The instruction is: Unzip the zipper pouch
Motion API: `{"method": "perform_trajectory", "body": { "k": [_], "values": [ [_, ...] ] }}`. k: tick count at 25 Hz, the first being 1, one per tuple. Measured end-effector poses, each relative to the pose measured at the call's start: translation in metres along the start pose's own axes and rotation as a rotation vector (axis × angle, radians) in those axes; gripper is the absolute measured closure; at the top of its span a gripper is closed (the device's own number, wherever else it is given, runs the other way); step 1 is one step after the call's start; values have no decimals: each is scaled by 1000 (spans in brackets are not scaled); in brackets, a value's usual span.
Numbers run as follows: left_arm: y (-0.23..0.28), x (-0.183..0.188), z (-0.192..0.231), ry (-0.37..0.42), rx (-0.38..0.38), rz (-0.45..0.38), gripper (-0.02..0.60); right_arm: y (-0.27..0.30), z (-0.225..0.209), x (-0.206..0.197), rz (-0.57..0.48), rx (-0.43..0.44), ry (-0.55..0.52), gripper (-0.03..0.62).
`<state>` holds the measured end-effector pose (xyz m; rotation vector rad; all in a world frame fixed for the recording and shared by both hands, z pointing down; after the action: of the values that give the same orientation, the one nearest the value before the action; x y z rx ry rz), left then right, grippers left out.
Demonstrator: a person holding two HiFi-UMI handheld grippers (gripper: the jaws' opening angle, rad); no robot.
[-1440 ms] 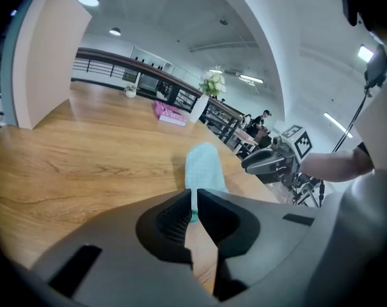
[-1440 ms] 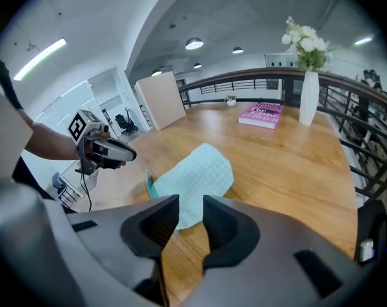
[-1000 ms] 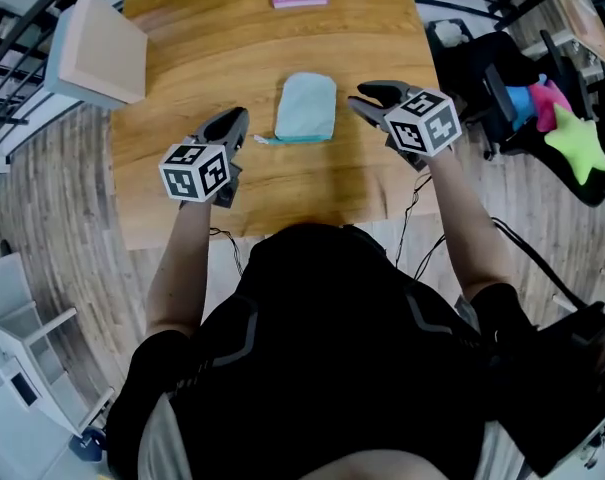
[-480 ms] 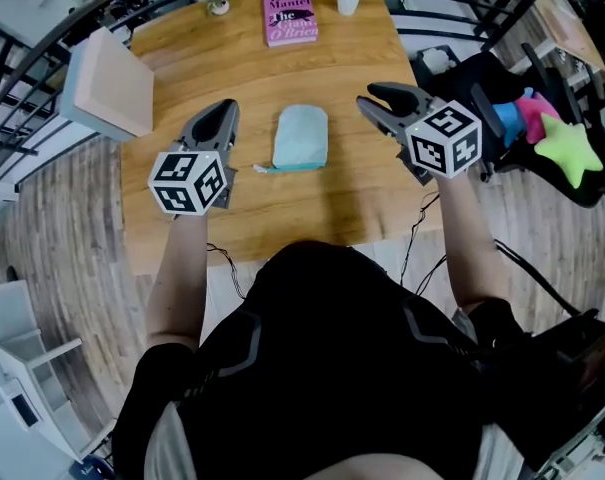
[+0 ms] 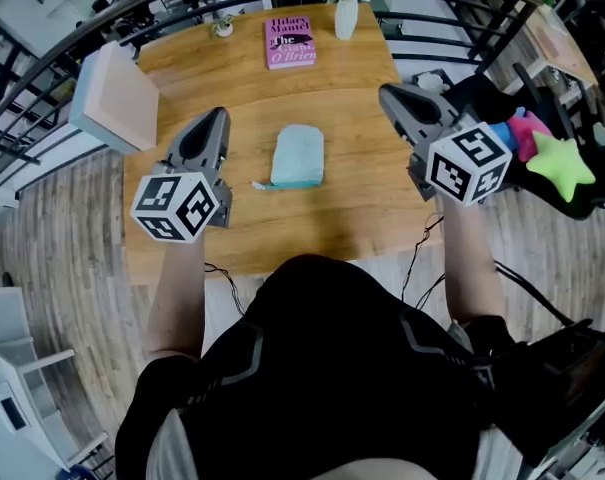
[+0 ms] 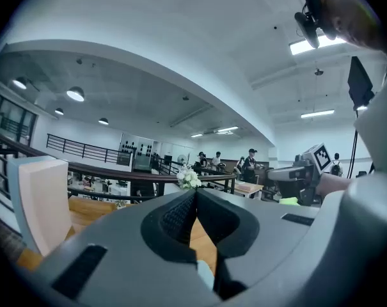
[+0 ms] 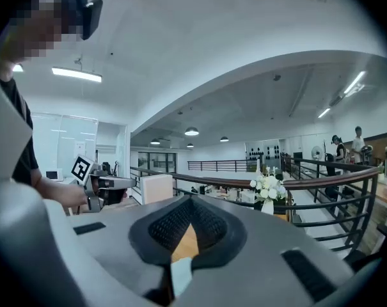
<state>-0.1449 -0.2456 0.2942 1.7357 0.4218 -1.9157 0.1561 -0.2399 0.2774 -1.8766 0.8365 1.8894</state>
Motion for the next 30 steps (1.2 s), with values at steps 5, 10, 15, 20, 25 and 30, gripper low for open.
{"method": "perform_trajectory", "body": {
  "k": [5,10,15,20,25,30],
  "values": [
    [-15,3,-1,7,41,14,552,-6,3,5,-16,-8,12,585],
    [-35,10,-3,19,107,-39,552,-7,10,14,-40,-12,-17,585],
    [-43,13,-1,51,143,-26,552,-4,11,16,-24,-47,-38,586],
    [-51,5,-3,64,172,-12,552,-2,19,14,-14,-56,-51,586],
    [-50,7,-2,56,156,2,552,2,20,16,-10,-54,-61,586],
    [-49,10,0,76,178,1,552,6,19,17,-5,-70,-78,585]
  ]
}}
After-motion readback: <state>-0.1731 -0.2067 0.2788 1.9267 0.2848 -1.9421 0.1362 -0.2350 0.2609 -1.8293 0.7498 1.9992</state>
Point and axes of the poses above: the fingertips, and each gripper's own axes: y forward along the fingers, z to its left, x out of its top, the point moved 5 cm from there along -y, backward along the fingers
